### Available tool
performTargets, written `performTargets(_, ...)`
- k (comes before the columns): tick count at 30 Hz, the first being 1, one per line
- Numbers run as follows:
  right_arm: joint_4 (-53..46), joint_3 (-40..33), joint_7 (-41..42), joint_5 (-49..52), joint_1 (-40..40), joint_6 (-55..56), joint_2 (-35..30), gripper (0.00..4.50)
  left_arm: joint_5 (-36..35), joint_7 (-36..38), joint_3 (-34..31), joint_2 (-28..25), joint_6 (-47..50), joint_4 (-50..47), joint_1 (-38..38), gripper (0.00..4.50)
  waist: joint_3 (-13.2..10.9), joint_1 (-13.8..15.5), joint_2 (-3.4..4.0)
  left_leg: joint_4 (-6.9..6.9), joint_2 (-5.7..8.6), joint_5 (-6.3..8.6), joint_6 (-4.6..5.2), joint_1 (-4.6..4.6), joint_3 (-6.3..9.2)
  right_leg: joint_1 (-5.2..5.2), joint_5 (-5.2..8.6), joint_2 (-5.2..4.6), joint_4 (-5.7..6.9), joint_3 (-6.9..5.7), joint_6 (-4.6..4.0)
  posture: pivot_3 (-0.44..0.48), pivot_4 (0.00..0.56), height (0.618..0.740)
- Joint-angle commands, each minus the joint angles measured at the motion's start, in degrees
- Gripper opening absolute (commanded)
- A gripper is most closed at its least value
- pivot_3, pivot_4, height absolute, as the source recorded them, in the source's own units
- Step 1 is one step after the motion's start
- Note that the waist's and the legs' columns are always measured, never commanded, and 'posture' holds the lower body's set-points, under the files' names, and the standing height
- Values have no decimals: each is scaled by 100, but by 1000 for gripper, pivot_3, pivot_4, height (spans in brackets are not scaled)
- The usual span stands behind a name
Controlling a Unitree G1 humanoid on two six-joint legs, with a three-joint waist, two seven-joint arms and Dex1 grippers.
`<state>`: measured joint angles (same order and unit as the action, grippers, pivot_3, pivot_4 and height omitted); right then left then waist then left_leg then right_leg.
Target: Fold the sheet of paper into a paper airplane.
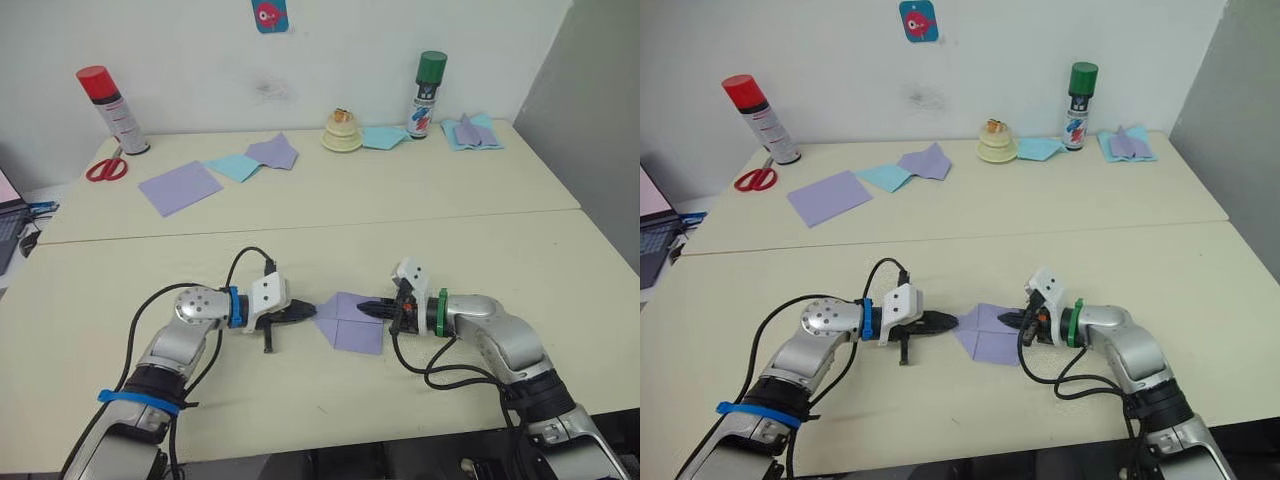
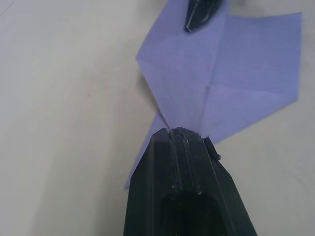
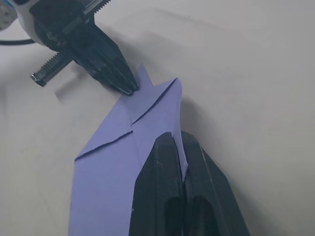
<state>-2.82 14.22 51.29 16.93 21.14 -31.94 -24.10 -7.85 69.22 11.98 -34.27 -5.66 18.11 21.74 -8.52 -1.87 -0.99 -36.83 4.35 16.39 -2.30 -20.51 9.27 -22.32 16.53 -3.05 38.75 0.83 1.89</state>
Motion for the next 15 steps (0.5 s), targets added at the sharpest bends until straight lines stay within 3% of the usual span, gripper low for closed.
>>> performTargets(1, -474, -21, 233, -109, 2, 698, -174, 16, -130, 155, -116, -245, 389, -211, -168, 0, -12, 4, 6, -1, 0, 0, 0, -2, 1, 0, 0, 0, 0, -1, 0, 0, 150, 740)
performTargets(8, -425, 237, 329, -1568, 279, 4067, -909, 16, -841, 471, -535, -779, 1229, -1361, -406, 0, -61, -1, 8, -4, -1, -1, -1, -32, -3, -32, 0, 0, 5, -3, 1, 0, 150, 740)
performTargets(10, 66, 222, -26, -2304, 623, 5650, -1163, 16, -997, 544, -669, -940, 1437, -1608, -475, 0, -76, -1, 8, -4, -2, -2, -3, -32, -4, -34, 0, 0, 7, -3, 1, 0, 150, 740)
performTargets(15, 1053, 149, -1278, -3590, 959, 7770, -1217, 16, -1249, 403, -934, -971, 1778, -1838, -519, 0, -82, 10, 3, -5, -1, -6, -11, -33, -11, -36, -1, 0, 9, 0, -1, 0, 150, 740)
